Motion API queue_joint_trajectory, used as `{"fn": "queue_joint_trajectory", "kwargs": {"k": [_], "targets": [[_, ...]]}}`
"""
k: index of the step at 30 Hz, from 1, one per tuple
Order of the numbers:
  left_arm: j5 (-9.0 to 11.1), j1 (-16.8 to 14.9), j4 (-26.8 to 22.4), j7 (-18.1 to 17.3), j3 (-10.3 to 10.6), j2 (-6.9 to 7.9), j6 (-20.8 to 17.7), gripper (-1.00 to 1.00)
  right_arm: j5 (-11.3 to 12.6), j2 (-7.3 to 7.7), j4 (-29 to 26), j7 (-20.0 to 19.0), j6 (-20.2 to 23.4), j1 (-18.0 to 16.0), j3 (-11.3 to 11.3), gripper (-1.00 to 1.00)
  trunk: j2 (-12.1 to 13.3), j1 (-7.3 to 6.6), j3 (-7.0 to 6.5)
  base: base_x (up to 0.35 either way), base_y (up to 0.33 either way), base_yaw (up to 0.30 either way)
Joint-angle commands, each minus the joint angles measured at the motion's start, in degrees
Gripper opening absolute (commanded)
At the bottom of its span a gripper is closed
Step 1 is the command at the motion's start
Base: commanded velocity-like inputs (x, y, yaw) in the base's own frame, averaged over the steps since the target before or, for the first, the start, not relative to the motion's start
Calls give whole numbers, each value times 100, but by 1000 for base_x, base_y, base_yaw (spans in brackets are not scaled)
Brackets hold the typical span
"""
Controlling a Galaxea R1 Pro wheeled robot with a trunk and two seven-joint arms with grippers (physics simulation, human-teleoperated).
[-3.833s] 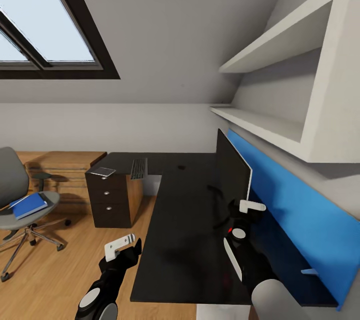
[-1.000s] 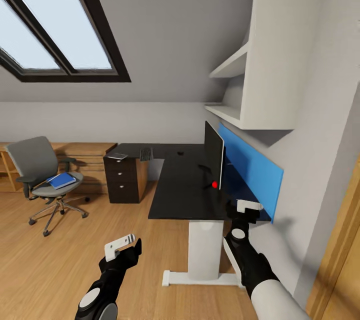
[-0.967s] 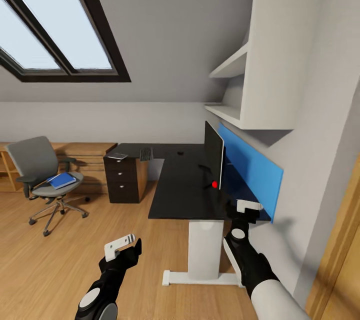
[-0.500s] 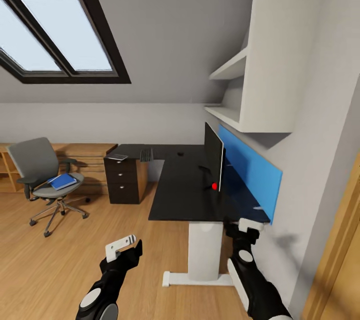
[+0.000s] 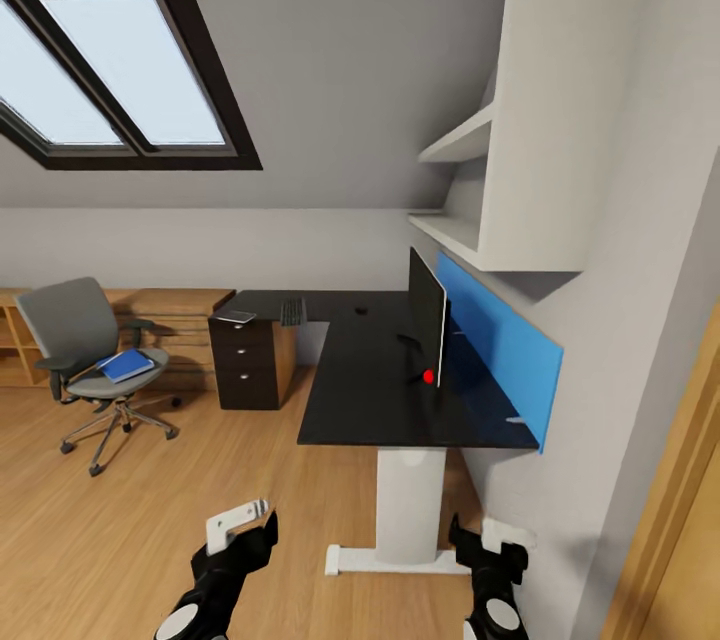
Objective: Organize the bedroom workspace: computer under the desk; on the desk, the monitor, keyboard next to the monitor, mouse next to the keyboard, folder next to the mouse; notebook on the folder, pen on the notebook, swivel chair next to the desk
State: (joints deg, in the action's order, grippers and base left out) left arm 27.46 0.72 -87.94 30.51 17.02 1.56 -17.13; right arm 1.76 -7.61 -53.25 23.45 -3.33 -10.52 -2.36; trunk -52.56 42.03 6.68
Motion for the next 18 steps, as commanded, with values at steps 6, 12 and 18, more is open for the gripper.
{"fn": "queue_joint_trajectory", "kwargs": {"k": [6,12,18], "targets": [[41,94,1462,38,-17,75,97,100,6,-9,1506,-120,-1269,14,-44,100,36,-22,-2,0,0,53],[9,103,3806,12,21,52,1722,100,14,-40,2520,-184,-2395,7,-46,100,36,-22,33,0,9,177],[-112,107,4467,-26,41,28,2458,100,25,-42,2756,-873,-2529,7,-37,100,36,-22,69,-29,200,158]]}}
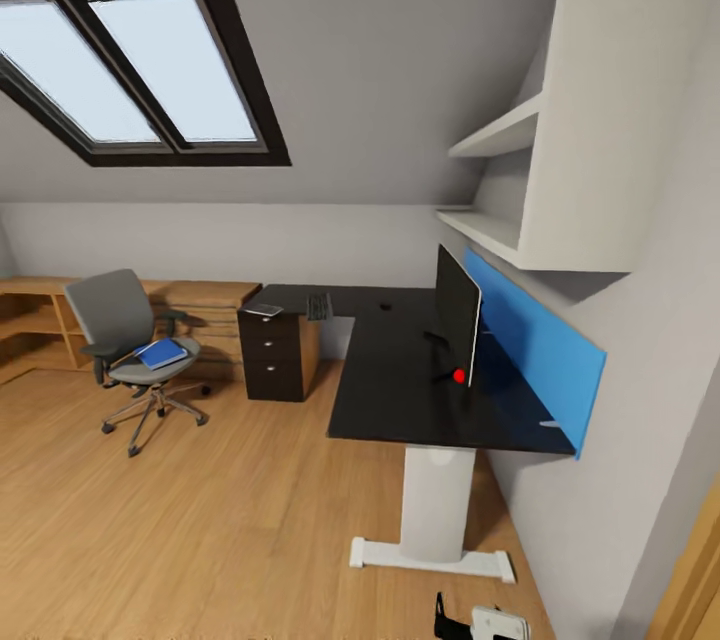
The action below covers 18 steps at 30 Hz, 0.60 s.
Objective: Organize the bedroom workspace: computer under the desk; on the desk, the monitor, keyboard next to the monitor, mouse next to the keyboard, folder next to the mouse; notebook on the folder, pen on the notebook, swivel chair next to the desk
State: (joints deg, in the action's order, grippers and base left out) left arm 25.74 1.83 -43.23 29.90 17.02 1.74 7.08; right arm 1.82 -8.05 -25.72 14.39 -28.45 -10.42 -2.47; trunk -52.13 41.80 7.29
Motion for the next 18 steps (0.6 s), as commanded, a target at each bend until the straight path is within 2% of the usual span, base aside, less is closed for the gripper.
{"fn": "queue_joint_trajectory", "kwargs": {"k": [1,8,18], "targets": [[55,-5,38,17,44,7,74,100,19,3,43,-50,-71,-4,-26,100,-7,1,10,-18,279,54],[46,-5,110,-168,88,-2,141,100,12,4,169,-201,-239,-4,-26,100,-7,1,15,-4,300,11],[43,-6,113,-186,108,1,143,100,7,5,190,-208,-241,-4,-26,100,-7,1,15,0,332,0]]}}
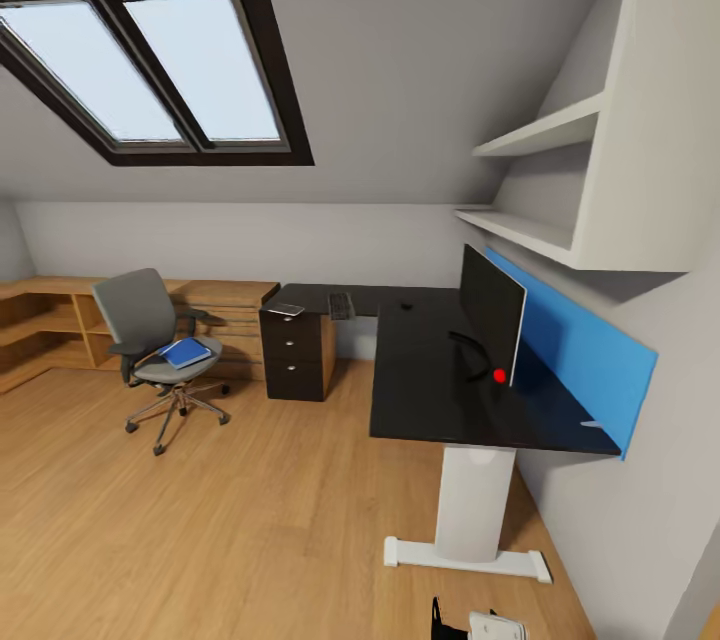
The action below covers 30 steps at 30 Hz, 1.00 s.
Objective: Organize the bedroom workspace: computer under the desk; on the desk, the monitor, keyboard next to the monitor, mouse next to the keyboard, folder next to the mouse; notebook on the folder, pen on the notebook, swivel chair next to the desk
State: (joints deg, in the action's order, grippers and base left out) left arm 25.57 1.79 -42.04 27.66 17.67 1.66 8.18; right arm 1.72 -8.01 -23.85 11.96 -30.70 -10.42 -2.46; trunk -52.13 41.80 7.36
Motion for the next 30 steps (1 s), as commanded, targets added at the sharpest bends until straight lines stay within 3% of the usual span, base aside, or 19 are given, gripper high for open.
{"fn": "queue_joint_trajectory", "kwargs": {"k": [1,5,16,30], "targets": [[61,-3,-6,37,44,10,34,100,16,1,3,35,-19,-4,-26,100,-7,2,7,0,341,0],[62,1,-6,37,44,10,34,100,13,1,36,35,-23,-4,-28,100,-7,2,7,0,342,0],[66,-2,-3,13,52,10,29,100,4,-7,95,35,-22,-4,-35,100,-7,2,56,21,325,188],[84,-3,19,28,19,10,41,100,4,-8,158,35,-24,-3,-35,100,-7,2,160,80,55,153]]}}
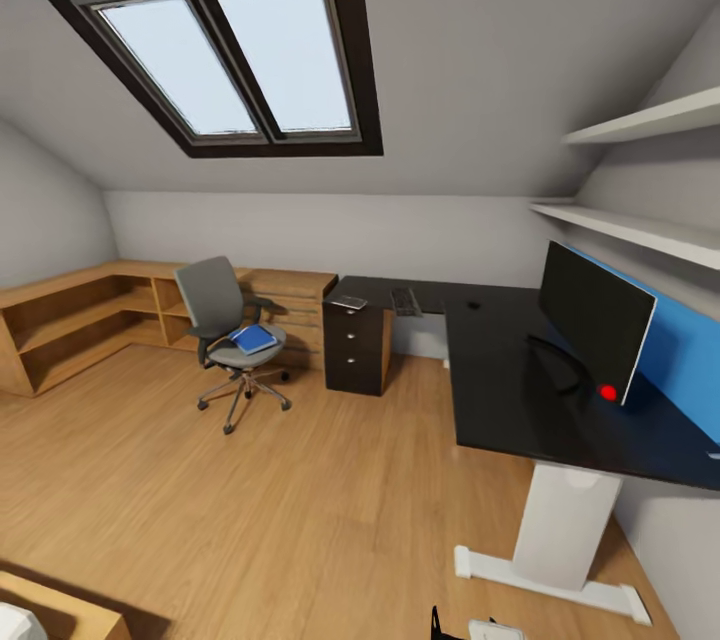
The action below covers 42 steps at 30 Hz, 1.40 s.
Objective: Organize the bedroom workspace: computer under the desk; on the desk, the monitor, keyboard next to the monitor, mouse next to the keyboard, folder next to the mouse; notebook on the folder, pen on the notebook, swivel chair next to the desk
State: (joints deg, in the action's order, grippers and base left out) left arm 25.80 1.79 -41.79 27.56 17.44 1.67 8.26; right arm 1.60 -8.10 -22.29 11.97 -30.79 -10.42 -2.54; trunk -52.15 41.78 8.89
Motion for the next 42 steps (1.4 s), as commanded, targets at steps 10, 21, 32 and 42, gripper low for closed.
{"fn": "queue_joint_trajectory", "kwargs": {"k": [10,21,32,42], "targets": [[59,-3,-5,39,41,9,33,100,16,2,2,34,-15,-4,-28,100,-5,4,91,151,41,64],[54,-2,11,39,44,9,51,100,11,2,5,34,-15,-4,-28,100,-5,4,188,31,1,1],[48,-2,21,39,66,8,171,100,8,6,5,34,-15,-4,-28,100,-5,4,285,300,0,0],[48,-2,21,39,67,8,175,100,7,2,6,34,-15,-4,-28,100,-5,4,373,332,0,0]]}}
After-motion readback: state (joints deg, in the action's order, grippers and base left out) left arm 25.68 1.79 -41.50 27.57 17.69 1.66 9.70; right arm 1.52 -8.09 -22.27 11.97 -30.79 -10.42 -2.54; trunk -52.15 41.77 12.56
